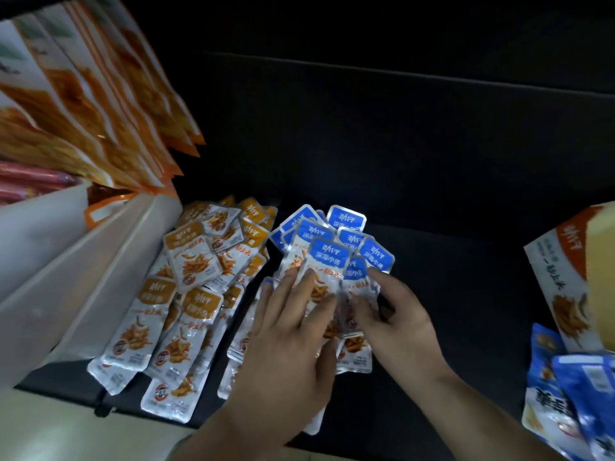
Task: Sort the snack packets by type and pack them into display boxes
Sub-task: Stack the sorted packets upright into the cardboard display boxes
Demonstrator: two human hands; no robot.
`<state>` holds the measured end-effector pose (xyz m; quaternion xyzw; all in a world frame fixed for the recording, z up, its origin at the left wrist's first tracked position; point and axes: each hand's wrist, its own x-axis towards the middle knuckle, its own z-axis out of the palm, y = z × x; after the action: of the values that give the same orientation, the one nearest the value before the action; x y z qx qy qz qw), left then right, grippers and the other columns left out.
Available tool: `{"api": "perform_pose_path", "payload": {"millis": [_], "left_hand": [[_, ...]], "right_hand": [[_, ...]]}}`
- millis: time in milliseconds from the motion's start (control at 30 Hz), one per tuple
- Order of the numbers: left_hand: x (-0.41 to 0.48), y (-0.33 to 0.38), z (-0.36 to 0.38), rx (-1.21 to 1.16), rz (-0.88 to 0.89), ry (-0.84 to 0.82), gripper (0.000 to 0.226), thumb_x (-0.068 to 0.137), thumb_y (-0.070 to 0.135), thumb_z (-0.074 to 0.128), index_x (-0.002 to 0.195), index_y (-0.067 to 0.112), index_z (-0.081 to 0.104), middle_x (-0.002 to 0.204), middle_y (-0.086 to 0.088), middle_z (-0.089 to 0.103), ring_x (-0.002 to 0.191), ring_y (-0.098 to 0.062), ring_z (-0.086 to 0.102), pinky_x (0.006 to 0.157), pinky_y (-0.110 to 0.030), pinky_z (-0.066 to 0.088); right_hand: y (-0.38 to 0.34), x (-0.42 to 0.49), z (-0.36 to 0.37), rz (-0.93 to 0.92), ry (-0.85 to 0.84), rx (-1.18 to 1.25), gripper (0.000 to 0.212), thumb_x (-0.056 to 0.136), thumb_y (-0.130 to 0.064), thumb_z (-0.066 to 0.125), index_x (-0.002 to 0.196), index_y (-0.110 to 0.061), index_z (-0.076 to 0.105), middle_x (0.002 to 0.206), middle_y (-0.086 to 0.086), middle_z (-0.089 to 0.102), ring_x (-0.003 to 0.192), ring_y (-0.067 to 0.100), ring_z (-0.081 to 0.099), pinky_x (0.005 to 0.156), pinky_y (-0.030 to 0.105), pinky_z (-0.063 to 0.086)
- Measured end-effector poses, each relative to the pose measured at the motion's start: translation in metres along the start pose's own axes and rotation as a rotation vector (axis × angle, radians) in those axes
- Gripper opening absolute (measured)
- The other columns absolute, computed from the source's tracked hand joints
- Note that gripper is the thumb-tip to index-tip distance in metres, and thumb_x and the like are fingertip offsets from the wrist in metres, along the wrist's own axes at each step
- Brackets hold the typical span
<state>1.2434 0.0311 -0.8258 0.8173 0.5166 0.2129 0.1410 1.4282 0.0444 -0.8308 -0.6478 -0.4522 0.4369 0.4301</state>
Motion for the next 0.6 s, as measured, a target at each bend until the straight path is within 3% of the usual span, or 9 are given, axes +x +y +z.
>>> {"api": "perform_pose_path", "payload": {"millis": [100, 200, 333, 433, 533, 600], "left_hand": [[0.002, 0.006, 0.005, -0.004, 0.026, -0.019, 0.056, 0.092, 0.031, 0.063, 0.146, 0.021, 0.052, 0.165, -0.008, 0.035, 0.157, -0.031, 0.023, 0.114, -0.065, 0.038], [0.002, 0.014, 0.009, -0.034, 0.033, -0.046, 0.060, 0.088, 0.028, 0.074, 0.145, 0.022, 0.055, 0.167, -0.004, 0.033, 0.157, -0.030, 0.022, 0.114, -0.062, 0.040], [0.012, 0.044, 0.011, -0.147, 0.027, -0.079, 0.060, 0.087, 0.036, 0.066, 0.146, 0.029, 0.055, 0.166, 0.008, 0.031, 0.153, -0.019, 0.032, 0.111, -0.040, 0.042], [0.033, 0.073, 0.011, -0.168, -0.046, -0.224, 0.061, 0.093, 0.043, 0.063, 0.151, 0.033, 0.047, 0.165, 0.013, 0.027, 0.152, -0.008, 0.026, 0.115, -0.024, 0.031], [0.069, 0.090, 0.022, 0.128, 0.100, -0.334, 0.067, 0.094, 0.049, 0.054, 0.157, 0.032, 0.037, 0.169, 0.004, 0.025, 0.159, -0.022, 0.012, 0.129, -0.041, 0.009], [0.099, 0.095, 0.032, 0.320, 0.104, -0.445, 0.069, 0.099, 0.050, 0.050, 0.161, 0.033, 0.026, 0.173, 0.001, 0.014, 0.160, -0.029, -0.004, 0.128, -0.054, -0.005]], "right_hand": [[-0.001, 0.002, -0.012, 0.028, -0.028, 0.052, 0.046, 0.094, -0.018, 0.074, 0.131, -0.044, 0.063, 0.129, -0.014, 0.066, 0.118, 0.000, 0.065, 0.093, 0.029, 0.059], [-0.010, 0.004, -0.036, 0.092, -0.063, 0.040, 0.038, 0.094, -0.019, 0.074, 0.123, -0.043, 0.067, 0.116, -0.021, 0.072, 0.111, -0.006, 0.066, 0.089, 0.021, 0.058], [-0.014, 0.001, -0.071, 0.181, -0.044, -0.066, 0.021, 0.093, -0.030, 0.074, 0.111, -0.039, 0.069, 0.100, -0.024, 0.073, 0.091, -0.016, 0.064, 0.076, 0.001, 0.048], [-0.007, -0.005, -0.101, 0.218, 0.020, -0.166, 0.022, 0.092, -0.037, 0.073, 0.115, -0.037, 0.071, 0.100, -0.018, 0.073, 0.090, -0.011, 0.066, 0.078, 0.004, 0.048], [0.003, -0.010, -0.121, 0.214, 0.070, -0.190, 0.017, 0.093, -0.035, 0.072, 0.109, -0.039, 0.071, 0.099, -0.021, 0.073, 0.097, -0.006, 0.067, 0.087, 0.013, 0.051], [0.007, -0.010, -0.124, 0.188, 0.074, -0.201, 0.022, 0.093, -0.033, 0.072, 0.114, -0.039, 0.069, 0.105, -0.023, 0.070, 0.103, -0.006, 0.064, 0.090, 0.011, 0.048]]}}
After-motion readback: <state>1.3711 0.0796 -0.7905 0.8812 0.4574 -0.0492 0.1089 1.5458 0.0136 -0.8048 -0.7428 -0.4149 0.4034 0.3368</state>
